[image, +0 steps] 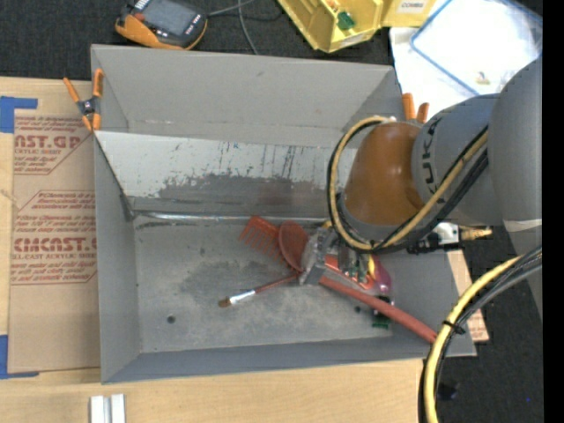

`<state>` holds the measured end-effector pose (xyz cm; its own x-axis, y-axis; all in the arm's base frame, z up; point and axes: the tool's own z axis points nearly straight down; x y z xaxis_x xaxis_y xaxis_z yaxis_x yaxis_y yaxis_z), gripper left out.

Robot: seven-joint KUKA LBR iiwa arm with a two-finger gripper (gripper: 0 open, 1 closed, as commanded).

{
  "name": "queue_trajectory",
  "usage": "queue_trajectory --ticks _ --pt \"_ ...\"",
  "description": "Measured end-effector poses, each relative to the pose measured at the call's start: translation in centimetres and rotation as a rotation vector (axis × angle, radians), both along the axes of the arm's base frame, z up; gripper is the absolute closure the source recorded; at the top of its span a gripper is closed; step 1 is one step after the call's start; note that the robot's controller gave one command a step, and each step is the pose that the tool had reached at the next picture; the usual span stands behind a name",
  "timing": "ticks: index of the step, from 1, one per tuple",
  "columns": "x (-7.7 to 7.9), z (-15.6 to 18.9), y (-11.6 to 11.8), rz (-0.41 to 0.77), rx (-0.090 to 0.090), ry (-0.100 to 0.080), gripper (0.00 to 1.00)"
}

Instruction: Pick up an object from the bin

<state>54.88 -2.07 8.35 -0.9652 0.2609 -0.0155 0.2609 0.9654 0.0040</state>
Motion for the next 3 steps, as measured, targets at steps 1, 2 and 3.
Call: queue_trajectory --ticks 1,2,3 --pt "0.0 1.4 0.1 0.000 0.001 -0.002 1.00" --pt "0.0 2.7 0.2 0.000 0.003 -0.002 1.00" --pt "-0.1 5.4 0.3 0.001 0.005 0.001 1.00"
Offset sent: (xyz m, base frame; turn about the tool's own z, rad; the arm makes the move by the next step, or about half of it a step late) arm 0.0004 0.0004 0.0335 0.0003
